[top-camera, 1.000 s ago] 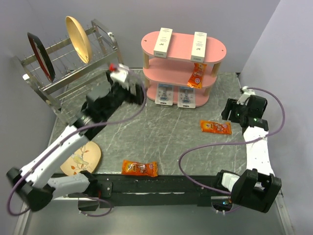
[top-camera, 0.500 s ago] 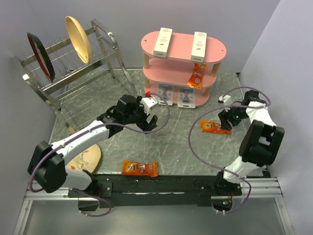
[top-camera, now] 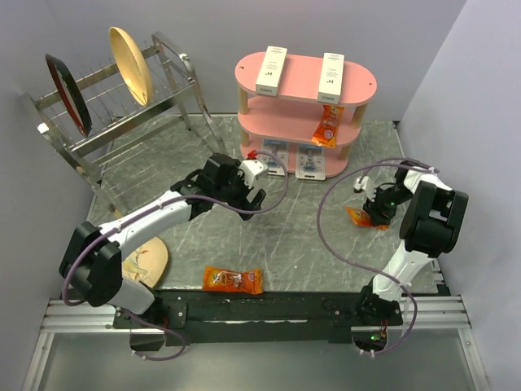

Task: Place and organize the shaving razors onto the shelf

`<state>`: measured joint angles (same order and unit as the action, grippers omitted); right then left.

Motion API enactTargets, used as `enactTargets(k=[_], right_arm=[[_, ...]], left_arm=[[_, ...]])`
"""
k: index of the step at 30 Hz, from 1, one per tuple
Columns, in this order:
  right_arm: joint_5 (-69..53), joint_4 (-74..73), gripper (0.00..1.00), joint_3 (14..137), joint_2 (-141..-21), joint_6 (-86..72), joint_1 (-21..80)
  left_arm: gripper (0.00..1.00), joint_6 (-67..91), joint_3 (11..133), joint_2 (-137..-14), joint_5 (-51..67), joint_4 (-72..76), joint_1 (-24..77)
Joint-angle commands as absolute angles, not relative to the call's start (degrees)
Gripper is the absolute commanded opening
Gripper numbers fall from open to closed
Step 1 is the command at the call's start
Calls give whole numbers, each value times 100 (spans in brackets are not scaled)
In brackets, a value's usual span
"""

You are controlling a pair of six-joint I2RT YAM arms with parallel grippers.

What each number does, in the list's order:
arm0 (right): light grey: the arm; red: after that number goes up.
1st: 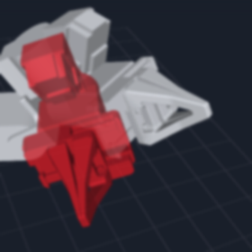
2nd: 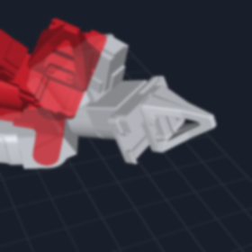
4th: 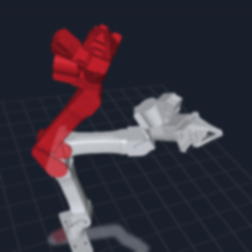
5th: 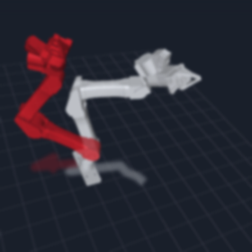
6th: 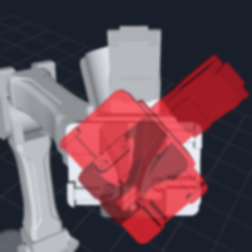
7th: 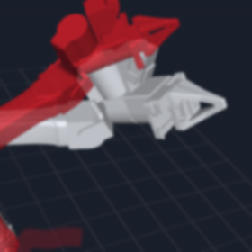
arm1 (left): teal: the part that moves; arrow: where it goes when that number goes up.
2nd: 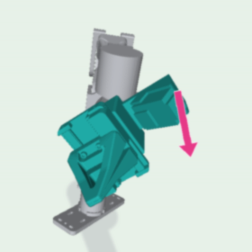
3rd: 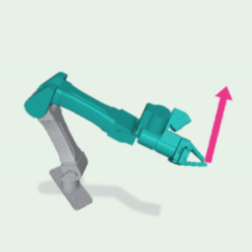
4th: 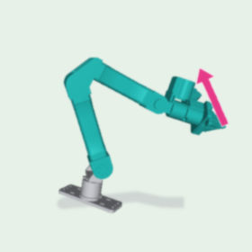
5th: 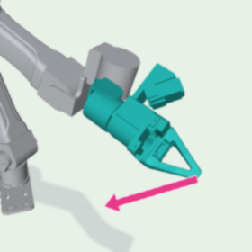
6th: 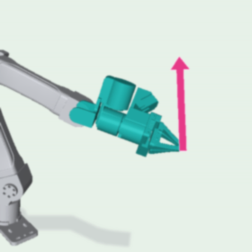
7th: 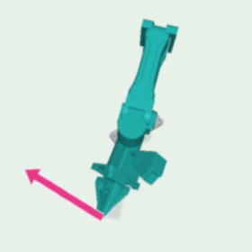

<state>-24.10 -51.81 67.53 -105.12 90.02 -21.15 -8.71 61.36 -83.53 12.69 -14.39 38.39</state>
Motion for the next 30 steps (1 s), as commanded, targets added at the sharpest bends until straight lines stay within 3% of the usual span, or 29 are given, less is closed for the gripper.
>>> enactTargets(k=[1, 8, 11, 13, 15, 17, 19, 20, 21, 23, 26, 27, 30], right_arm=[[-2223, -5150, 41, 6346, -10126, 9273, -2127], [-3321, -5939, 19, 6661, -9160, 7754, -1995], [-3963, -6021, 16, 6846, -8562, 6569, -1846], [-4236, -5855, 7, 6794, -8133, 5436, -1628], [-4184, -5389, 0, 6663, -7781, 4122, -1407], [-3869, -4655, 0, 6409, -7551, 3143, -1005], [-3003, -4116, 13, 6241, -7234, 1535, -696], [-2841, -3765, 13, 6066, -7164, 1042, -433], [-2647, -3736, 6, 6038, -7120, 237, -326], [-1892, -3866, 3, 5916, -7128, -1151, -98], [-1602, -3912, 13, 5521, -7093, -2394, 464], [-1434, -3833, 33, 5433, -6954, -2660, 944], [-1817, -3333, 59, 5125, -7057, -3715, 1396]], left_arm=[[100, -879, 6354, -8393, 1345, -1406, 3858], [100, -563, 6215, -8157, 1310, -995, 3858], [100, -37, 5864, -7938, 1397, -416, 3858], [100, 657, 5574, -7849, 1555, -125, 3858], [99, 1270, 5380, -7717, 1652, 332, 3867], [100, 1581, 5098, -7542, 1679, 657, 3902], [100, 1854, 4932, -7401, 1626, 668, 3929], [99, 1907, 4878, -7226, 1609, 633, 3937], [99, 1864, 4834, -7129, 1574, 546, 3937], [100, 1793, 4720, -6821, 1355, 379, 3972], [99, 1959, 4597, -6653, 1187, 202, 3990], [99, 2238, 4544, -6653, 1195, 211, 3999], [99, 3054, 4281, -6820, 1450, 535, 4087]])
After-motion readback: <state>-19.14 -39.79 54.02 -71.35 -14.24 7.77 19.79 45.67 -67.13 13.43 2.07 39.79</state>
